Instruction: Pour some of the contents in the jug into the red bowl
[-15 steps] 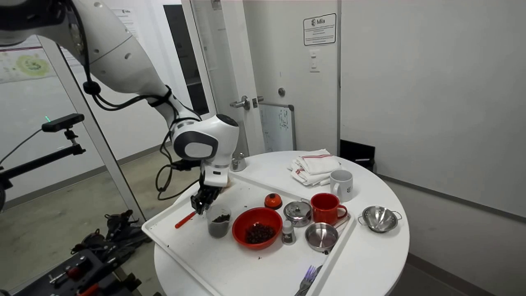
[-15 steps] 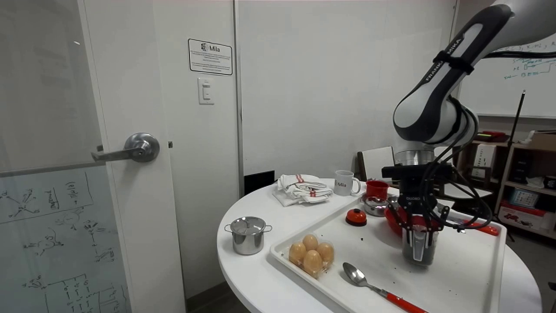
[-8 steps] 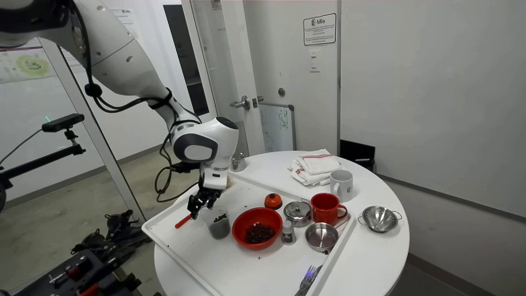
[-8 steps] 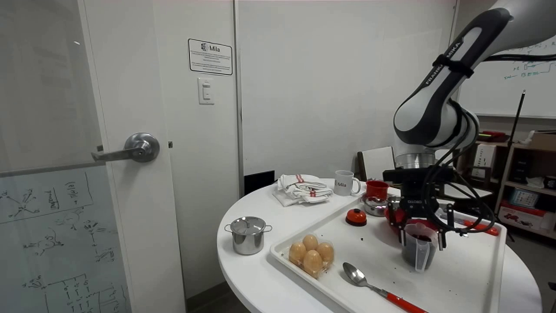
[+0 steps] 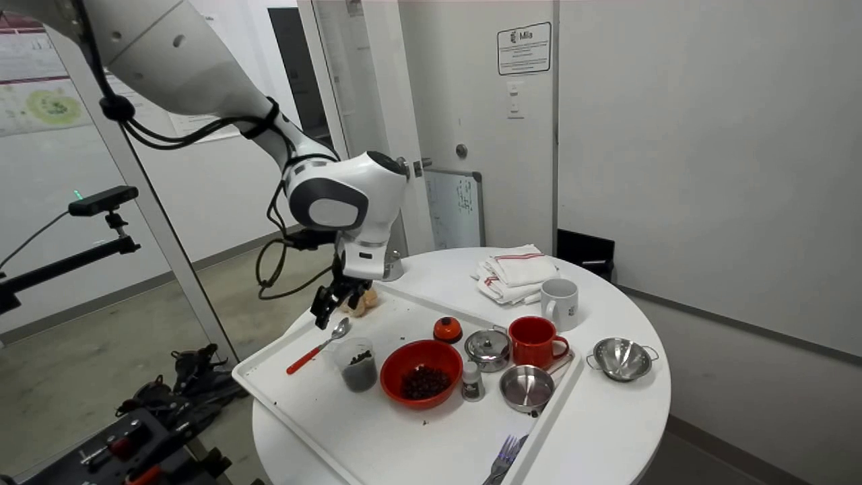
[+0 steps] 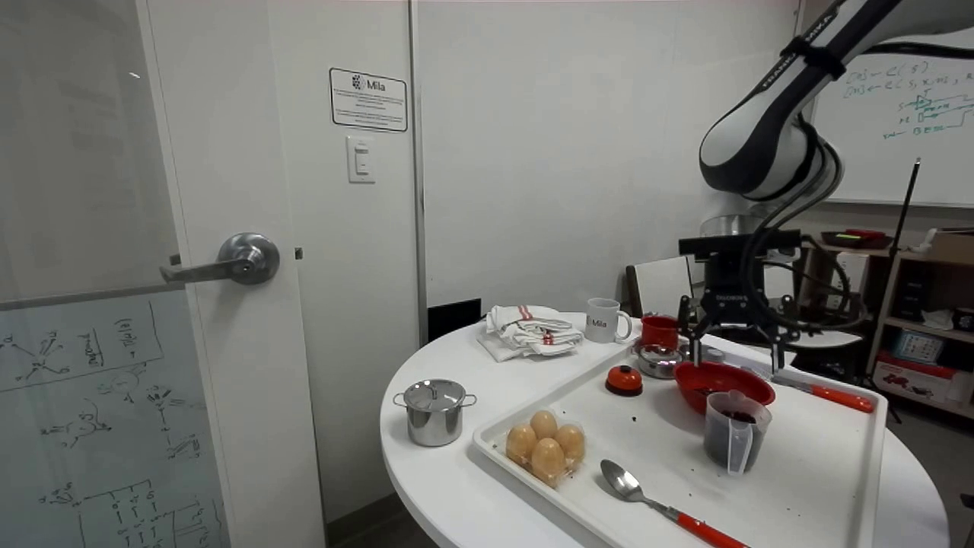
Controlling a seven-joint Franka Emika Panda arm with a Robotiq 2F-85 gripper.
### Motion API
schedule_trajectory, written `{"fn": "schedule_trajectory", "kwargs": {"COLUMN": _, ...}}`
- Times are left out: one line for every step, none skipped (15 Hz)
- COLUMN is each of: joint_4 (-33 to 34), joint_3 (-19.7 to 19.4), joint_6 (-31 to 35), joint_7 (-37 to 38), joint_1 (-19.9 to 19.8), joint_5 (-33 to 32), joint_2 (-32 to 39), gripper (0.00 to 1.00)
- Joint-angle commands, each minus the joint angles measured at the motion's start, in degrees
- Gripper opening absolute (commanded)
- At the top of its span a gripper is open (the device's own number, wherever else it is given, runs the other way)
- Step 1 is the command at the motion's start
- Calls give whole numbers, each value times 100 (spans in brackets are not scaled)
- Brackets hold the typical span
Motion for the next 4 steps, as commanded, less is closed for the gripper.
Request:
{"fn": "schedule_trajectory", "kwargs": {"joint_4": -21, "joint_3": -125, "joint_6": -361, "joint_7": -162, "joint_1": -154, "joint_5": -255, "joint_2": -567, "gripper": 100}}
{"fn": "schedule_trajectory", "kwargs": {"joint_4": 32, "joint_3": -57, "joint_6": -250, "joint_7": -80, "joint_1": -118, "joint_5": -128, "joint_2": -278, "gripper": 100}}
{"fn": "schedule_trajectory", "kwargs": {"joint_4": 33, "joint_3": -86, "joint_6": -271, "joint_7": -92, "joint_1": -151, "joint_5": -147, "joint_2": -395, "gripper": 100}}
{"fn": "schedule_trajectory", "kwargs": {"joint_4": 32, "joint_3": -101, "joint_6": -284, "joint_7": -100, "joint_1": -171, "joint_5": -153, "joint_2": -472, "gripper": 100}}
